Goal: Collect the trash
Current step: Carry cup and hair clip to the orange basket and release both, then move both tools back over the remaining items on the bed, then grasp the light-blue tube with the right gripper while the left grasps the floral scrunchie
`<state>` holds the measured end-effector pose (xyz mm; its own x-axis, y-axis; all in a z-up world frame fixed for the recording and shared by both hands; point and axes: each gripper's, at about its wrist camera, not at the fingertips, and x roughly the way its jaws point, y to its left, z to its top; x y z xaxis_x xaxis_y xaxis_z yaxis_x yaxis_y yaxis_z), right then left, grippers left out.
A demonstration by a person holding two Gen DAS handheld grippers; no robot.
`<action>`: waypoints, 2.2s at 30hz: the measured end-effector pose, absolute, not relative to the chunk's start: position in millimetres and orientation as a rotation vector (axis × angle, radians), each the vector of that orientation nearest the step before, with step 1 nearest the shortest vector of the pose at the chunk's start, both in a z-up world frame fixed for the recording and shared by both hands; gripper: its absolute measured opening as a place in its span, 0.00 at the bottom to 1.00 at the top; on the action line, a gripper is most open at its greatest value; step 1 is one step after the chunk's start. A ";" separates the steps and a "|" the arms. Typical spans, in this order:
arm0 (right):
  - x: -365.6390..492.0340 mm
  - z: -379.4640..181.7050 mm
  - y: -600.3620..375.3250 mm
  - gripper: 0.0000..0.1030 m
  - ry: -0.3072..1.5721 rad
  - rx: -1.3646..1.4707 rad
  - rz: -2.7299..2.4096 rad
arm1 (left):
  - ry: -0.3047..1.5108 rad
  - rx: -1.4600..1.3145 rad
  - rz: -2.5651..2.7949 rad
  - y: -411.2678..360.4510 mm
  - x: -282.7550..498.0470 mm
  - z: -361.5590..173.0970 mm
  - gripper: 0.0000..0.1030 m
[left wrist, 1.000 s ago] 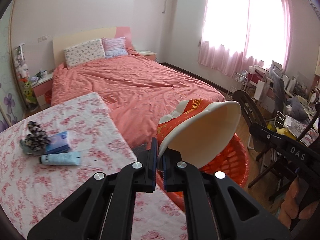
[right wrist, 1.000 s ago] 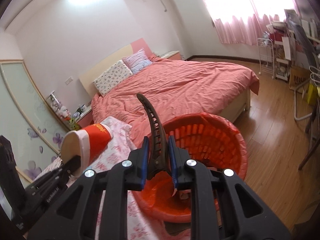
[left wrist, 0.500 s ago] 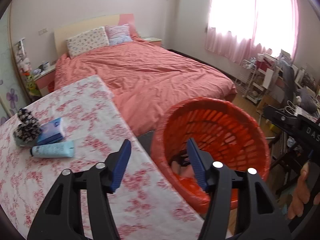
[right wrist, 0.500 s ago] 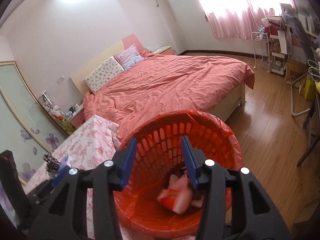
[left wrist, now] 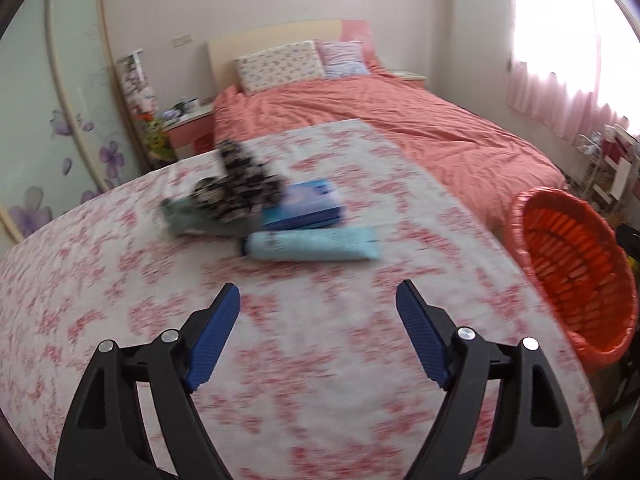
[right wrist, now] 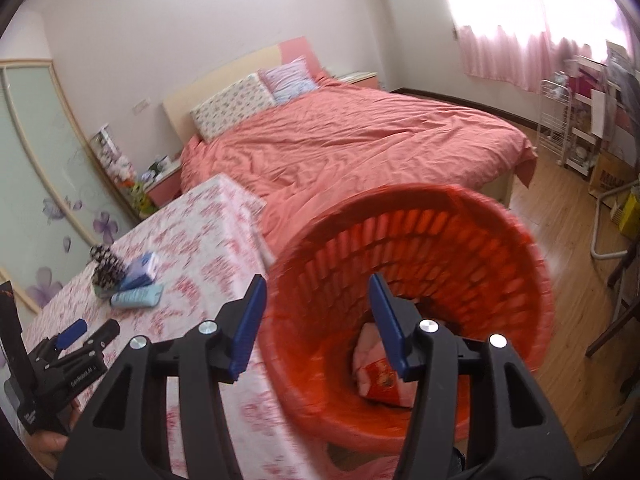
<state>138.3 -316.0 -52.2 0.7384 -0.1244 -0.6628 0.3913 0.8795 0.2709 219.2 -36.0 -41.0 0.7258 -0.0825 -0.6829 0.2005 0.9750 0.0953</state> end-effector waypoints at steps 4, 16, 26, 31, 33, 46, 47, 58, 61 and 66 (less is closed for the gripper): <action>166.0 -58.1 -276.9 0.51 0.724 0.369 -0.227 | 0.765 0.132 -0.069 11.1 228.0 -46.4 0.78; 272.6 -91.9 -166.3 0.44 0.852 0.284 -0.030 | 0.782 0.023 0.104 110.6 243.7 -50.7 0.78; 308.1 -86.4 -108.0 0.42 0.851 0.255 0.041 | 0.781 -0.012 0.110 135.7 254.3 -52.5 0.78; 321.9 -87.8 -100.2 0.42 0.870 0.257 0.034 | 0.778 -0.018 0.101 139.6 254.5 -52.6 0.78; 327.8 -89.2 -94.7 0.42 0.880 0.244 0.032 | 0.778 -0.019 0.099 140.2 255.6 -53.0 0.78; 341.0 -95.7 -97.6 0.63 0.919 0.138 0.057 | 0.783 -0.029 0.103 142.8 254.5 -53.3 0.78; 342.7 -96.7 -99.9 0.64 0.931 0.147 0.075 | 0.784 -0.032 0.102 142.2 253.8 -53.1 0.78; 304.9 -103.2 -92.1 0.44 0.975 0.068 0.115 | 0.764 -0.035 0.092 136.4 243.9 -43.2 0.78; 300.5 -103.1 -88.4 0.35 0.959 0.063 0.101 | 0.763 -0.048 0.088 134.4 242.0 -40.7 0.78; 290.4 -101.4 -96.8 0.27 0.943 0.105 0.056 | 0.758 -0.041 0.071 127.3 244.3 -38.6 0.78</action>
<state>290.4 -96.8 -101.4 0.5860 0.0942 -0.8048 -0.0022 0.9934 0.1147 244.3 127.3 -38.6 0.7240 0.0494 -0.6880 -0.0787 0.9968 -0.0112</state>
